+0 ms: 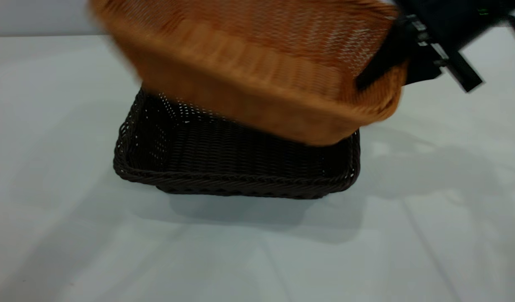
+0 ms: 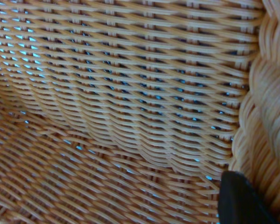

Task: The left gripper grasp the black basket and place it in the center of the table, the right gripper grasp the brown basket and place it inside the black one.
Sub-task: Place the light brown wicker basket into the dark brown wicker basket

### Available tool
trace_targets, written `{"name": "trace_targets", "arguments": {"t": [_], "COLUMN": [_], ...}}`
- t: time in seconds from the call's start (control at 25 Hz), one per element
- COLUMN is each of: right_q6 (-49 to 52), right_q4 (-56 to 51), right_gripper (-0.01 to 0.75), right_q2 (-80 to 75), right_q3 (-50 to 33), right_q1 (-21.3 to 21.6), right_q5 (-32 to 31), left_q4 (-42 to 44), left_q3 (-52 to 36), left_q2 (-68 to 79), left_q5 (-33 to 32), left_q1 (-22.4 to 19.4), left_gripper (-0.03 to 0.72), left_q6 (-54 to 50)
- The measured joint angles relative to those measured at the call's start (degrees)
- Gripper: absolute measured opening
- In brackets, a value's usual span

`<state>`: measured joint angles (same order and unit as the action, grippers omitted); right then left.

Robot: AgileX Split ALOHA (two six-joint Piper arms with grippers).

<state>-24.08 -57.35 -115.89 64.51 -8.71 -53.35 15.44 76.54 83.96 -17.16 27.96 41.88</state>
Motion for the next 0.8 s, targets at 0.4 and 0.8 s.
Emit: {"name": "trace_targets", "arguments": {"t": [0.4,0.8], "right_q6": [13.48,14.47], "right_q4": [19.17,19.35], "right_gripper": [0.078,0.183], "right_q2": [-7.72,-11.36], "right_q3": [13.26,15.14], "right_q1": [-7.76,-8.21], "right_q5": [-0.22,1.11], "left_q4": [-0.07,-0.31], "left_q3": [-0.28,-0.35], "left_q2": [-2.82,-2.82], "left_q5": [-3.28,-9.28], "left_q1": [0.0,0.0], "left_gripper": [0.454,0.454], "left_q6": [-0.84,-1.22]}}
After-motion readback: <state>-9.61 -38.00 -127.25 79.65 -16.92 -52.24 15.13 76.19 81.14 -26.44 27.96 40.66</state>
